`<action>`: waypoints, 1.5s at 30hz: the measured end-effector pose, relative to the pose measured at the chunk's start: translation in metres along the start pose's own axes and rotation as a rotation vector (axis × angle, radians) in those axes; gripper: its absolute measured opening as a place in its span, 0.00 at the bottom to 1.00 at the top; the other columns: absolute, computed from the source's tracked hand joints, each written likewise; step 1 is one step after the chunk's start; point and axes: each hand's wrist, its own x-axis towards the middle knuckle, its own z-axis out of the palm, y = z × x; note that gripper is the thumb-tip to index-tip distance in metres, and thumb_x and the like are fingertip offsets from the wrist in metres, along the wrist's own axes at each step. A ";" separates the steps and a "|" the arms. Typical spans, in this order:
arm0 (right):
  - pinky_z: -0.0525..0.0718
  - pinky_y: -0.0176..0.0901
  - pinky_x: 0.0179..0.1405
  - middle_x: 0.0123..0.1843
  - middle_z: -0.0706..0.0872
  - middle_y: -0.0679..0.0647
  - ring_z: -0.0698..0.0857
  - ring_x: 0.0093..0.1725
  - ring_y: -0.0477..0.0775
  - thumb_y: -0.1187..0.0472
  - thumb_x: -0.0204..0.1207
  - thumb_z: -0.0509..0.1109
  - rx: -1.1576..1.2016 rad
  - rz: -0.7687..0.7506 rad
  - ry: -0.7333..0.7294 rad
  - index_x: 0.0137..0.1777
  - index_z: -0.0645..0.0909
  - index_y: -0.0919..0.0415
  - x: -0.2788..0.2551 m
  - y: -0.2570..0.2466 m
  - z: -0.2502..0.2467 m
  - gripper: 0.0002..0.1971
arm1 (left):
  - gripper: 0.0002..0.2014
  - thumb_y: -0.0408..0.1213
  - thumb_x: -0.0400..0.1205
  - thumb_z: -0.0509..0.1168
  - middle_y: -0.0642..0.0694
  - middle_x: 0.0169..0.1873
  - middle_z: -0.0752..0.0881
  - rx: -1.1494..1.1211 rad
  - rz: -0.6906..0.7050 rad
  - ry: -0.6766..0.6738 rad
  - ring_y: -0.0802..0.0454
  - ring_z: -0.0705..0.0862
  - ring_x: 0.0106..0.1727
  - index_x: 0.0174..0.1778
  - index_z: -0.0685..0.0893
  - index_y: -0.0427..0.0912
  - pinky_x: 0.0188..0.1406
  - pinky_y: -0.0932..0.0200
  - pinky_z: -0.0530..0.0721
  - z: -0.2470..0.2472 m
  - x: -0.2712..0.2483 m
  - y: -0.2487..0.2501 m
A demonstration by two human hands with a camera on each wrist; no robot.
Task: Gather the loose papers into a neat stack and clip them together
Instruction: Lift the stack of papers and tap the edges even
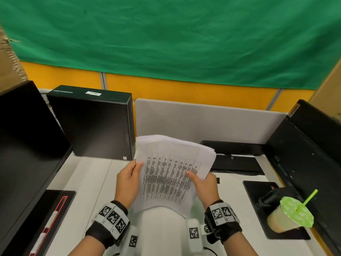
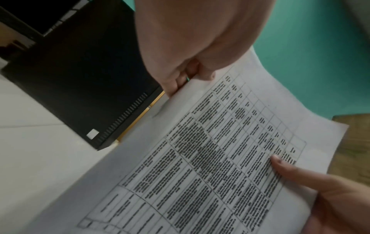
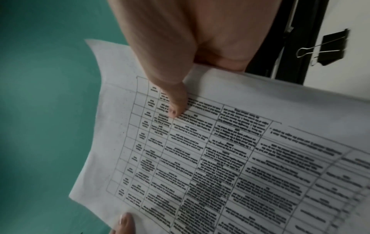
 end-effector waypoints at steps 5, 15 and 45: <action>0.86 0.31 0.36 0.39 0.91 0.41 0.89 0.42 0.39 0.67 0.74 0.73 -0.031 -0.025 -0.094 0.43 0.85 0.46 0.000 -0.003 0.002 0.11 | 0.11 0.39 0.86 0.55 0.53 0.43 0.87 -0.059 -0.028 0.030 0.62 0.86 0.44 0.48 0.82 0.42 0.40 0.68 0.82 0.000 -0.006 -0.005; 0.88 0.34 0.38 0.50 0.91 0.50 0.90 0.53 0.50 0.63 0.73 0.74 0.053 -0.021 -0.042 0.54 0.84 0.55 -0.003 -0.011 -0.002 0.11 | 0.11 0.38 0.86 0.56 0.55 0.51 0.88 -0.169 -0.189 -0.092 0.61 0.85 0.53 0.58 0.82 0.47 0.40 0.77 0.84 0.017 -0.023 -0.041; 0.89 0.36 0.42 0.39 0.93 0.42 0.91 0.44 0.40 0.69 0.71 0.75 -0.044 0.002 -0.157 0.44 0.85 0.47 0.001 0.005 -0.010 0.13 | 0.09 0.37 0.82 0.63 0.69 0.37 0.90 -0.116 -0.224 -0.281 0.63 0.86 0.51 0.48 0.85 0.57 0.53 0.65 0.82 0.002 -0.005 -0.052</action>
